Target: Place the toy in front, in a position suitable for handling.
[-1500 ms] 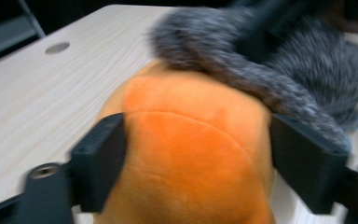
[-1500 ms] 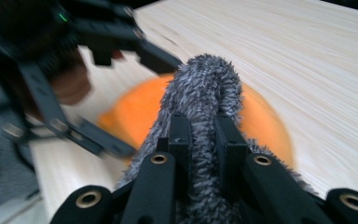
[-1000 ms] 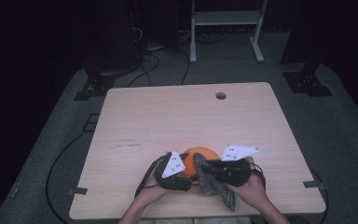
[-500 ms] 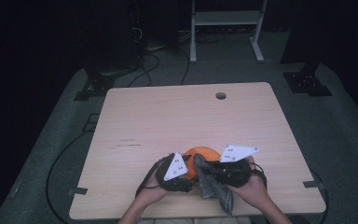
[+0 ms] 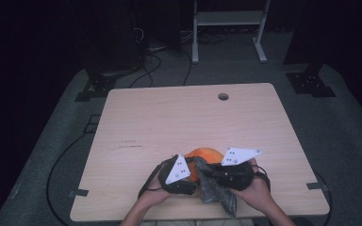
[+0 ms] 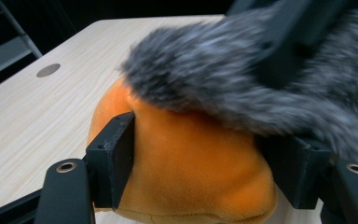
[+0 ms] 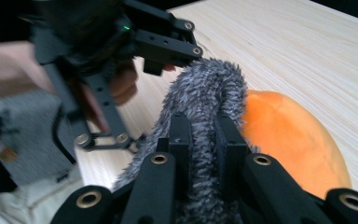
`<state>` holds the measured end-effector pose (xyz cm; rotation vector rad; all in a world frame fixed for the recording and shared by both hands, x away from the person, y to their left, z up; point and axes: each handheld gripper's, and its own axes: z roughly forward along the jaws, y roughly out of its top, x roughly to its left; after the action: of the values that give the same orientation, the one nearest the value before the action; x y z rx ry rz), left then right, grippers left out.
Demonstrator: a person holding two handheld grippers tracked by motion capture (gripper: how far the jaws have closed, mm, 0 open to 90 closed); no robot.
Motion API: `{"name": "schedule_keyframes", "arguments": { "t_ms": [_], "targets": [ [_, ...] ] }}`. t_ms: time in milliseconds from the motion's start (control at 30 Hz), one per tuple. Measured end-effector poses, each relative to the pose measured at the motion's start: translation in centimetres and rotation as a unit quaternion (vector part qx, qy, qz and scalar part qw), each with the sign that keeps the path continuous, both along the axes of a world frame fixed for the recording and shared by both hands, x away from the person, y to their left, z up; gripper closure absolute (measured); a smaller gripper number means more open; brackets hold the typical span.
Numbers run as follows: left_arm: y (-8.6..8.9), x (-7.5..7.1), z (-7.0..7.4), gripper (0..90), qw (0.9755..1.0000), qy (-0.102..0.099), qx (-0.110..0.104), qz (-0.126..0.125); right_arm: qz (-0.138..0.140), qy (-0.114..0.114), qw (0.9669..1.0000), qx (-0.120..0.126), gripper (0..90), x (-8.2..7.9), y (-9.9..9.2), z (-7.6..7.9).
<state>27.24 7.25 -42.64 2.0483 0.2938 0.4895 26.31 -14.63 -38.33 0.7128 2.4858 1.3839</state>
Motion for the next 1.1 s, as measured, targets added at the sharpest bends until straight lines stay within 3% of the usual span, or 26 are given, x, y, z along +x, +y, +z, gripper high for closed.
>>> {"name": "schedule_keyframes", "arguments": {
  "t_ms": [33,233,300,333,367,433,500,533,700,833,900,933,1067,1100],
  "targets": [
    [0.4,0.1,-0.2,30.7,1.0,0.005,0.002,0.002,-0.008,0.012,0.9999,0.006,79.0,0.6,-0.6,-0.4],
    [1.5,0.5,-0.6,31.5,0.9997,0.02,0.011,0.002,-0.051,0.029,0.9982,0.009,79.1,1.7,-2.7,-1.2],
    [1.5,0.6,-0.5,27.8,0.9996,0.027,0.005,0.001,-0.059,0.053,0.9965,0.027,79.1,2.1,-3.5,-1.6],
    [1.4,0.6,-0.3,27.8,0.9995,0.031,-0.001,0.0,-0.059,0.053,0.9965,0.027,79.1,2.1,-3.5,-1.6],
    [1.5,0.8,0.0,21.2,0.9993,0.035,-0.015,0.002,-0.057,0.048,0.9969,0.023,79.2,2.1,-3.4,-1.6],
    [1.5,1.0,0.4,19.0,0.9979,0.045,-0.045,0.009,-0.047,0.041,0.9978,0.024,79.1,1.7,-2.9,-1.5],
    [1.2,1.0,0.3,20.8,0.9991,0.034,-0.02,0.015,-0.026,0.032,0.9989,0.022,78.9,1.2,-1.9,-1.5],
    [1.3,1.0,0.1,23.1,0.9993,0.032,-0.01,0.017,-0.023,0.016,0.9996,0.006,78.7,0.9,-1.0,-1.6],
    [2.6,1.5,-0.5,25.4,0.9977,0.06,-0.012,0.029,-0.036,0.023,0.9991,0.0,78.7,1.4,-1.4,-2.0],
    [3.1,1.6,-0.8,25.8,0.9972,0.067,-0.017,0.027,-0.072,0.042,0.9965,-0.009,78.8,2.3,-3.1,-2.9],
    [2.9,1.6,-0.6,22.0,0.997,0.069,-0.022,0.027,-0.074,0.052,0.9959,-0.003,78.8,2.4,-3.4,-3.1],
    [2.7,1.8,-0.5,13.7,0.9964,0.074,-0.028,0.029,-0.076,0.048,0.9959,-0.009,78.9,2.3,-3.4,-3.1],
    [2.0,2.6,-1.0,7.4,0.9924,0.112,-0.021,0.047,-0.075,0.046,0.9961,-0.007,78.8,2.3,-3.3,-3.1],
    [1.8,2.6,-1.1,8.0,0.9922,0.112,-0.022,0.051,-0.074,0.044,0.9962,-0.007,78.9,2.3,-3.3,-3.0]
  ]
}}
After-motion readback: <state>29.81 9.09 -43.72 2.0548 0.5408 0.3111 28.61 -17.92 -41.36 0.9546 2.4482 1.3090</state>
